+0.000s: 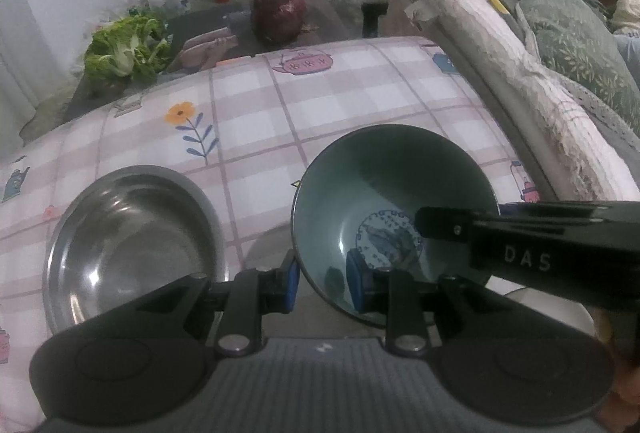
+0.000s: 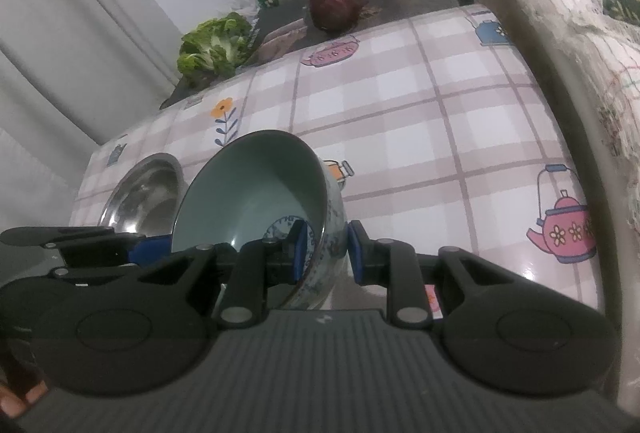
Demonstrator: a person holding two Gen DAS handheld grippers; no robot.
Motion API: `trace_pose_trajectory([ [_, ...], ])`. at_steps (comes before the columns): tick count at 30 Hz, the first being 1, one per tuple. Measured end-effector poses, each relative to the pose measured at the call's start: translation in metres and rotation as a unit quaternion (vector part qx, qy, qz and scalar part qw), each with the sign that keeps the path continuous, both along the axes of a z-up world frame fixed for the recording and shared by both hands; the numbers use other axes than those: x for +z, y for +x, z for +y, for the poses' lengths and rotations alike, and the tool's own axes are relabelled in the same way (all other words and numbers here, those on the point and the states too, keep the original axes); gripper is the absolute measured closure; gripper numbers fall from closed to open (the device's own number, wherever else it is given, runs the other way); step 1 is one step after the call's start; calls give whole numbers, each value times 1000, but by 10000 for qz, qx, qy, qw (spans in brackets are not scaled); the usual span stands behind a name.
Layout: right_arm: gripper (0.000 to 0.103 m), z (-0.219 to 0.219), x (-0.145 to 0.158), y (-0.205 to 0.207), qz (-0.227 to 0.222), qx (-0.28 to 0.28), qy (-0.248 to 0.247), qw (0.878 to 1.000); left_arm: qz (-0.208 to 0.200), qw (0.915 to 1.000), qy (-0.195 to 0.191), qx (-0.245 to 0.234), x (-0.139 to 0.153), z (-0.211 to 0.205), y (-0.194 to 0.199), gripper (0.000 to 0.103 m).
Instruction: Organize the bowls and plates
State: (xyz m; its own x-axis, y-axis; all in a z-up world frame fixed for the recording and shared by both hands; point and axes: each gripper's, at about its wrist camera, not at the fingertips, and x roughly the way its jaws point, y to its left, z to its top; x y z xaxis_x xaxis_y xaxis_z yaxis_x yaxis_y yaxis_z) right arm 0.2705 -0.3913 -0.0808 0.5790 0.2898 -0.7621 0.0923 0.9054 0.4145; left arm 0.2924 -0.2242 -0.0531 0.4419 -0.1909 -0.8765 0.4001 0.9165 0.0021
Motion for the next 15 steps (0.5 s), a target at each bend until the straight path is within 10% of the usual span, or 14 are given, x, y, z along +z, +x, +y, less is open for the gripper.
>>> trace_pose_trajectory([
  [15,81,62,30,27,-192,459,-123,9987,-234,9982,-176,521,30,69,11,77],
])
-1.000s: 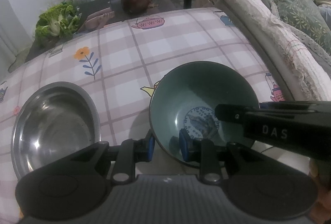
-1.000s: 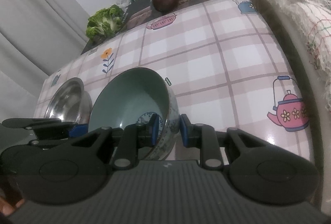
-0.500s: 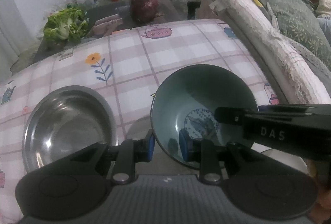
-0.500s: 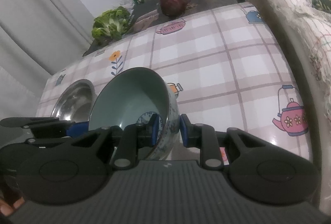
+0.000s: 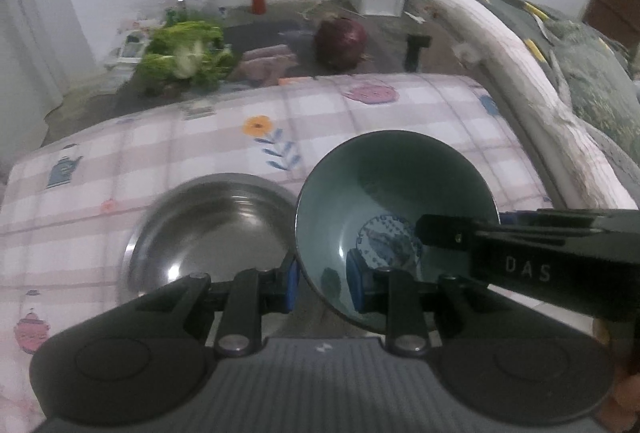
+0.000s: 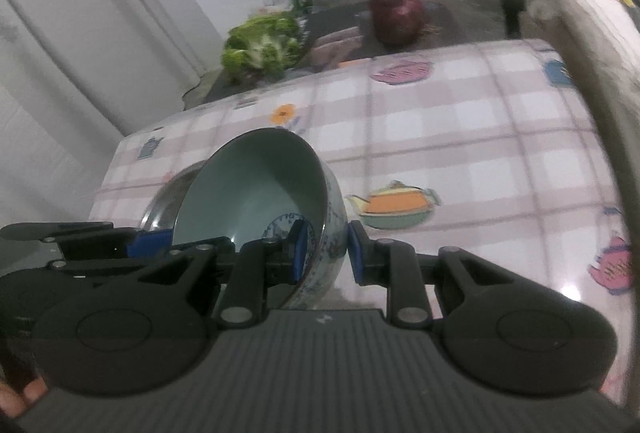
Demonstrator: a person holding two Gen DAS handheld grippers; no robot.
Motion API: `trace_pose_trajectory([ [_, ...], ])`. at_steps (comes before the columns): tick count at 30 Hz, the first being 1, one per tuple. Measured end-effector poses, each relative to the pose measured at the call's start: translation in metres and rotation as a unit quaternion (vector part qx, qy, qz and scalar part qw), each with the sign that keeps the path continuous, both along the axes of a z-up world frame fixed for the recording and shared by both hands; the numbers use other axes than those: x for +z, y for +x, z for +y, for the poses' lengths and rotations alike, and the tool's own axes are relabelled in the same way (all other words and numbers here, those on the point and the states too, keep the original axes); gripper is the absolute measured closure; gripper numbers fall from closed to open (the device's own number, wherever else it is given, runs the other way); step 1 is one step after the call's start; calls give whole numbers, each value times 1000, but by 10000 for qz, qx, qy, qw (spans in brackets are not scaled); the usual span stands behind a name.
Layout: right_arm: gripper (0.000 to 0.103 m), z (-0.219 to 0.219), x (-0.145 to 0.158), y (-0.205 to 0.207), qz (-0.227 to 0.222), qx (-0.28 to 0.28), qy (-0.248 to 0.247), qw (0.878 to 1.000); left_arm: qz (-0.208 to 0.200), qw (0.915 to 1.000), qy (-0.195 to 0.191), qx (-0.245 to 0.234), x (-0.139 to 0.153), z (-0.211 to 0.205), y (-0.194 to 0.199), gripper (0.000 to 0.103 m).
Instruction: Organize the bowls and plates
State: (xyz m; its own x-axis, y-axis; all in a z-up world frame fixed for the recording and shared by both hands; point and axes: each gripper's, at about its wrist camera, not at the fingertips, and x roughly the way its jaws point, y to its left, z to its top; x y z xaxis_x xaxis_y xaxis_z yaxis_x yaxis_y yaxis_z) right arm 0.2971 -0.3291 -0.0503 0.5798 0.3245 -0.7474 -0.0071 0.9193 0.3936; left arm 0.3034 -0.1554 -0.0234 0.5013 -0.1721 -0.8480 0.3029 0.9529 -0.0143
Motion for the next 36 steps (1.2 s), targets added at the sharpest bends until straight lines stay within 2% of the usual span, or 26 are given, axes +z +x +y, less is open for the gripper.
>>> trace_pose_trajectory([
  [6,81,46,1,22,16,318,14,9995,-47,9994,8,332,4,45,9,77],
  [12,81,86,-8,43,113,590,71,9982,60,9979,-41,647,-6,84,24,77],
  [21,81,117,-36,68,434,736,-118,9963,398,9961,-100,784,-41,109,42,77],
  [24,81,119,-43,72,454,733,-147,9962,317,9968,-88,730,-44,109,43,76],
  [28,80,120,-43,74,431,726,-219,9962,220,9978,-79,623,-40,106,43,72],
  [33,75,118,-38,74,427,769,-244,9958,-63,9984,7,559,-28,103,38,57],
  [35,70,115,-34,72,391,737,-202,9963,-142,9982,4,591,-22,104,36,51],
  [36,64,114,-32,72,358,702,-220,9966,-168,9980,-39,609,-18,106,35,46],
])
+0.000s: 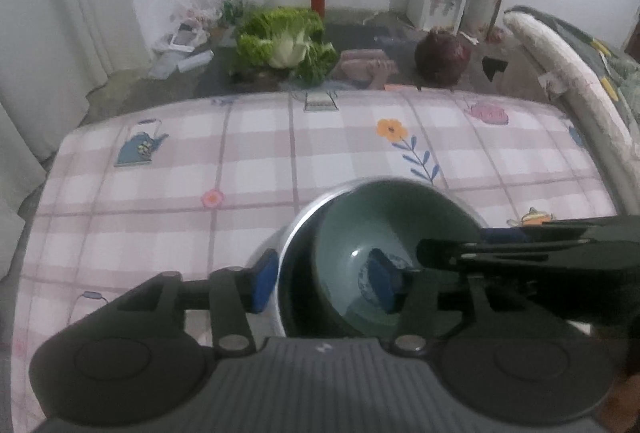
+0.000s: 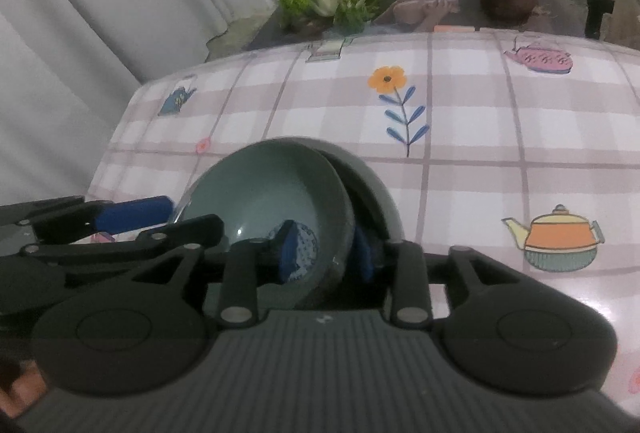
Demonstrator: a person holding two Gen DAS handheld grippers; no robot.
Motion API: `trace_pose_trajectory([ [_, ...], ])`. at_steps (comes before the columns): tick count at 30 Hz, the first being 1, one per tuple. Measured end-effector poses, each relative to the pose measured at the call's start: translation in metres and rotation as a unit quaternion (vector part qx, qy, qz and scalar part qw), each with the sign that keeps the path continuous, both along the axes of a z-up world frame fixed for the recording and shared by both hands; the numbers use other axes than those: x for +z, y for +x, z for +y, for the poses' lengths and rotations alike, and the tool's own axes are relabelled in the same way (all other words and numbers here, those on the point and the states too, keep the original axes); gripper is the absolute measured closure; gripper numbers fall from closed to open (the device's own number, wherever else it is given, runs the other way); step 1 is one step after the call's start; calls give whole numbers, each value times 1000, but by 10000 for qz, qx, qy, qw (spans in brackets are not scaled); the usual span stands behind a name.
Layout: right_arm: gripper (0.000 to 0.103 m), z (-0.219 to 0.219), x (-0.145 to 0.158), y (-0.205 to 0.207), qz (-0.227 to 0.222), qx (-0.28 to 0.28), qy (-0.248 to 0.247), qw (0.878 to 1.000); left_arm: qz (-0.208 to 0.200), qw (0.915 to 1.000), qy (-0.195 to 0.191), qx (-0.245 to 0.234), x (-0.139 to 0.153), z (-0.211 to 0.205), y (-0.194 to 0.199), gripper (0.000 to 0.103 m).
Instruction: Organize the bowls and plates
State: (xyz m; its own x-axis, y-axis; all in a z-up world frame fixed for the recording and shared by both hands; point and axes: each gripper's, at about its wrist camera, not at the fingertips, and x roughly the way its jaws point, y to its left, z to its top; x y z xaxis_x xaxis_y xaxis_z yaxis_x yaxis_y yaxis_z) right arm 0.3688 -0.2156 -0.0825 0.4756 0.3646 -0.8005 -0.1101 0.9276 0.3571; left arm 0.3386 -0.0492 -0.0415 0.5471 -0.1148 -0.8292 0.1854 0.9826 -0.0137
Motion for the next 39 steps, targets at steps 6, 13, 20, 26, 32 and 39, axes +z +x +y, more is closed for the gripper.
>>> trace_pose_trajectory([
  [6,40,-19,30,-18,-389,-127,217,9989,-178,9995,-245,-71,25,13,-17,28],
  [13,5,-31,103,-89,-1518,47,-258,9881,-827,9959,14,-380,61,33,-84,23],
  [20,1,-20,149,-187,-2451,137,-1685,9546,-1312,9913,122,-48,84,81,-171,6],
  [26,1,-1,150,-269,-2773,257,-2307,9323,-1134,9915,-49,634,77,129,-241,0],
  [32,1,12,132,-323,-2461,390,-1839,9508,-1091,9885,-261,1013,57,165,-296,0],
  [39,1,24,96,-350,-1827,362,30,9825,-589,9864,-1302,812,17,188,-320,0],
])
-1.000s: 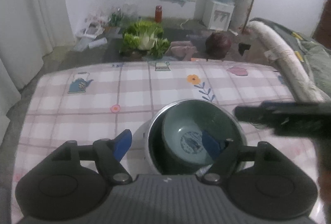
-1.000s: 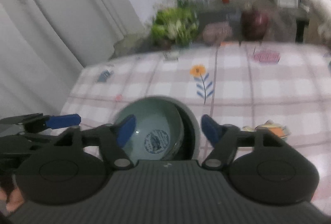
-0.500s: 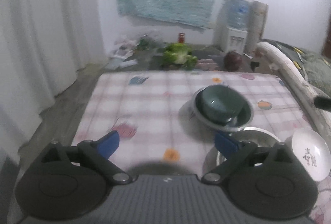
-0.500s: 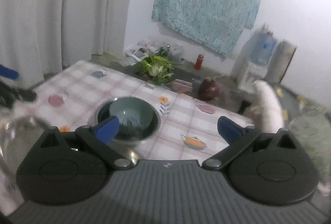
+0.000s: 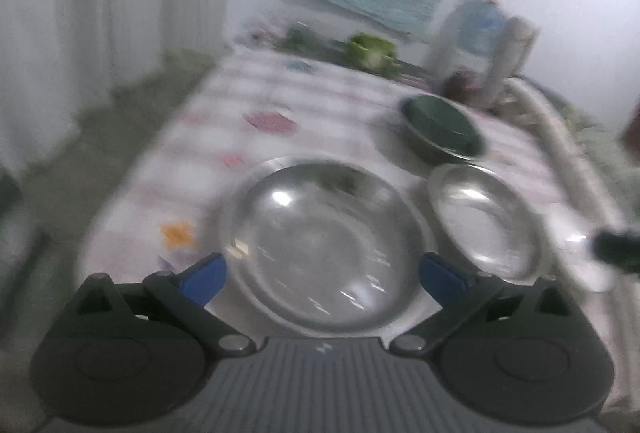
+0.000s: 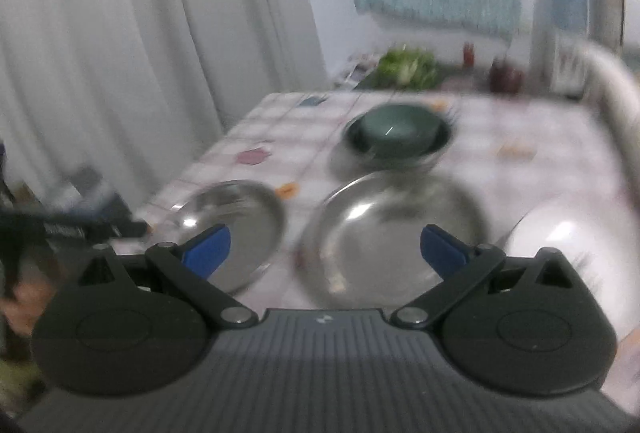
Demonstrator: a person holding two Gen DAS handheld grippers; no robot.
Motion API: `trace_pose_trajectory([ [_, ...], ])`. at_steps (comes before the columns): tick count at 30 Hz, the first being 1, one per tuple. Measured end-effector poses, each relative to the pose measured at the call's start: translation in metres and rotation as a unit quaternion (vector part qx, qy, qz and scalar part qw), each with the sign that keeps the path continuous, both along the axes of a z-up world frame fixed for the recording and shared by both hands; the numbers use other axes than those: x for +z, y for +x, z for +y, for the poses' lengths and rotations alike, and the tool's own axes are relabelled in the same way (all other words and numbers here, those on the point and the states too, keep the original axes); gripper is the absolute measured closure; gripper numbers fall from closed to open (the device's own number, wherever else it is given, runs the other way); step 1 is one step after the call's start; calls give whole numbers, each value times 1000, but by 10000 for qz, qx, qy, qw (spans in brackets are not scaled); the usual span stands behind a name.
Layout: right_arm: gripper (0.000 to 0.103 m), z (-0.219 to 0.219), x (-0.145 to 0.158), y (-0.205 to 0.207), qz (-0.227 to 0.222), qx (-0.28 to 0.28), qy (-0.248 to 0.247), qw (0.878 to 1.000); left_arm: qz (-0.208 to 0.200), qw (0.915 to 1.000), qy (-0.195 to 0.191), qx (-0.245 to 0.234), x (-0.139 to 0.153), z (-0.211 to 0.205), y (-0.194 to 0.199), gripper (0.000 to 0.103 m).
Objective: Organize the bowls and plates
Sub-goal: 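Withdraw both grippers and move them toward the large steel plates, then close both grippers on the rim of the larger steel plate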
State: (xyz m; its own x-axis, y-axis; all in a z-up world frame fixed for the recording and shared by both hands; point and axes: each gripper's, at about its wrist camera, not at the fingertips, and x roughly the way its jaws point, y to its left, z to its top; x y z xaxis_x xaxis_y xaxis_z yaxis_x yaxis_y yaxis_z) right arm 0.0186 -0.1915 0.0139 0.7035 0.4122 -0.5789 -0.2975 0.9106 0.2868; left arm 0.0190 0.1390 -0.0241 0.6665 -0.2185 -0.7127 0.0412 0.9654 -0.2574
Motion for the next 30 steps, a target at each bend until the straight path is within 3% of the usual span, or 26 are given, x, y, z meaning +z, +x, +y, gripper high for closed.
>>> trace_pose_trajectory([
  [2,1,9,-16,-2,233,-93,259,9993,77,9990,-428,-39,-12,7,-3,0],
  [3,1,15,-24,-3,318,-119,363,9988,72,9990,-446,-4,-17,7,-4,0],
  [8,3,44,-61,-5,703,33,909,9934,-40,9992,318,249,-36,4,-5,0],
  [13,21,69,-81,11,959,43,917,9912,-127,9951,948,264,-47,-2,3,6],
  [22,54,91,-103,45,1116,-47,748,9909,-83,9900,1371,319,-65,1,35,41],
  [26,69,92,-110,57,1183,-119,721,9903,78,9898,1390,311,-72,3,47,61],
  [30,81,93,-114,63,1223,-72,789,9893,66,9891,1425,357,-73,3,50,69],
])
